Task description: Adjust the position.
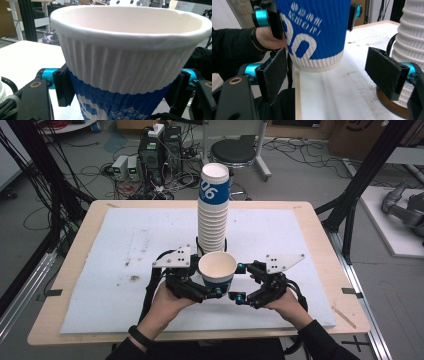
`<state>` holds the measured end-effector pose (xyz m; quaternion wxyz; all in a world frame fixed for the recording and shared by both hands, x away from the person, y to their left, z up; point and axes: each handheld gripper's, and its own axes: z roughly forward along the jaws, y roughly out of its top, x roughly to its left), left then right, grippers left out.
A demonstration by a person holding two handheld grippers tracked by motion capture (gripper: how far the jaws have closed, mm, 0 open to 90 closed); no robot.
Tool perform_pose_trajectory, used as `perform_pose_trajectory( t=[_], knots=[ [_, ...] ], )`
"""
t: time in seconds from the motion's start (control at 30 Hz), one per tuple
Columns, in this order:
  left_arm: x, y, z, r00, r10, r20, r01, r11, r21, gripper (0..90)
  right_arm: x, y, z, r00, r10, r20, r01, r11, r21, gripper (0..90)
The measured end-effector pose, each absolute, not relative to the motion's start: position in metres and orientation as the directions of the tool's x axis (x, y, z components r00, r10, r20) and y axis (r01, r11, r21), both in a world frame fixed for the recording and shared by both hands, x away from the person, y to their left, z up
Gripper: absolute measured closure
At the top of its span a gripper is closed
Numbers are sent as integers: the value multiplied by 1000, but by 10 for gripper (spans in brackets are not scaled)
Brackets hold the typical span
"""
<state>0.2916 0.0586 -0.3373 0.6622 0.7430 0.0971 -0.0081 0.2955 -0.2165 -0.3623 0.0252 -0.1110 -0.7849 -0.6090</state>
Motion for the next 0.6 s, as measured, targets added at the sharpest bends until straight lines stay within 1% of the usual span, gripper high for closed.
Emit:
perform_pose_trajectory(
  t=[0.27, 0.47, 0.5, 0.53, 0.6],
  knots=[
    [289, 55, -339, 979, 150, -137, 155, -119, 981, 260, 291, -201, -371, -973, 118, 200, 223, 236, 946, 189],
    [289, 52, -341, 979, 148, -138, 157, -123, 980, 260, 290, -191, -375, -970, 121, 212, 236, 240, 942, 198],
    [289, 51, -341, 979, 151, -134, 154, -128, 980, 261, 290, -191, -376, -969, 117, 218, 240, 233, 942, 222],
    [289, 51, -342, 980, 146, -139, 158, -127, 979, 260, 290, -191, -377, -969, 113, 219, 240, 229, 943, 275],
    [288, 51, -342, 979, 146, -139, 158, -126, 979, 260, 289, -191, -377, -970, 118, 211, 233, 229, 945, 289]
  ],
)
